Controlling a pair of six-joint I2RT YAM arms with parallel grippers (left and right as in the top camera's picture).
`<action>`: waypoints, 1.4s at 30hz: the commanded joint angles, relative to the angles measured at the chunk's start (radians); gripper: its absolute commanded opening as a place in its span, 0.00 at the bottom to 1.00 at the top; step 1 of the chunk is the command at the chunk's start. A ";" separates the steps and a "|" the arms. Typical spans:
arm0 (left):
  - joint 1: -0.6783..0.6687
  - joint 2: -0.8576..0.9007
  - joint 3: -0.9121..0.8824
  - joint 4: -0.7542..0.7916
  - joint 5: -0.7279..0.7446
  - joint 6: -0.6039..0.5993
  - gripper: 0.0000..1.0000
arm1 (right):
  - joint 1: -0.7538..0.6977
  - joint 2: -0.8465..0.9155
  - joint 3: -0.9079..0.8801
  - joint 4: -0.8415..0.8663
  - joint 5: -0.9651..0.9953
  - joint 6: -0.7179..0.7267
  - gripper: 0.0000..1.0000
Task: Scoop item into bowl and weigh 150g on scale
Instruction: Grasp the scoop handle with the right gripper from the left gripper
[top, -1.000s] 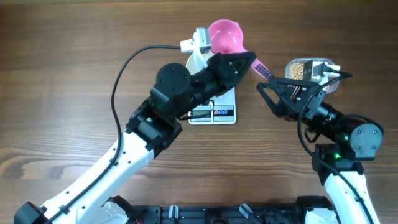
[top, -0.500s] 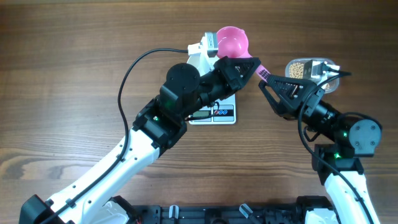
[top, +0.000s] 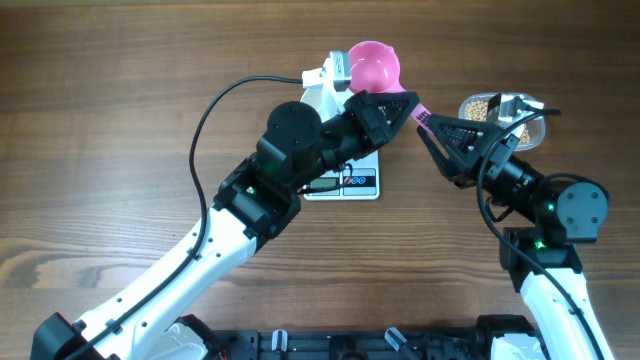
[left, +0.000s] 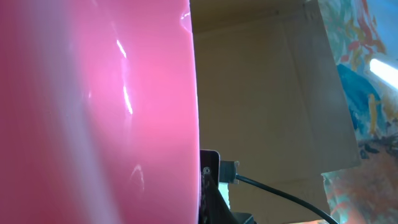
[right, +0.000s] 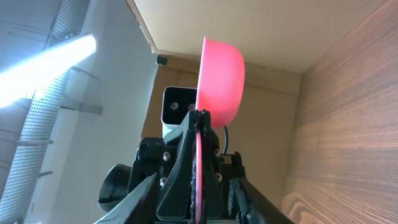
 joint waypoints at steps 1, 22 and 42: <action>-0.005 0.002 0.012 0.000 0.012 0.023 0.04 | 0.003 0.002 0.011 0.009 0.021 -0.014 0.37; -0.007 0.002 0.012 -0.033 0.012 0.023 0.04 | 0.003 0.002 0.011 0.013 0.020 0.008 0.23; -0.023 0.002 0.012 -0.033 0.008 0.023 0.04 | 0.003 0.002 0.011 0.013 0.037 0.031 0.19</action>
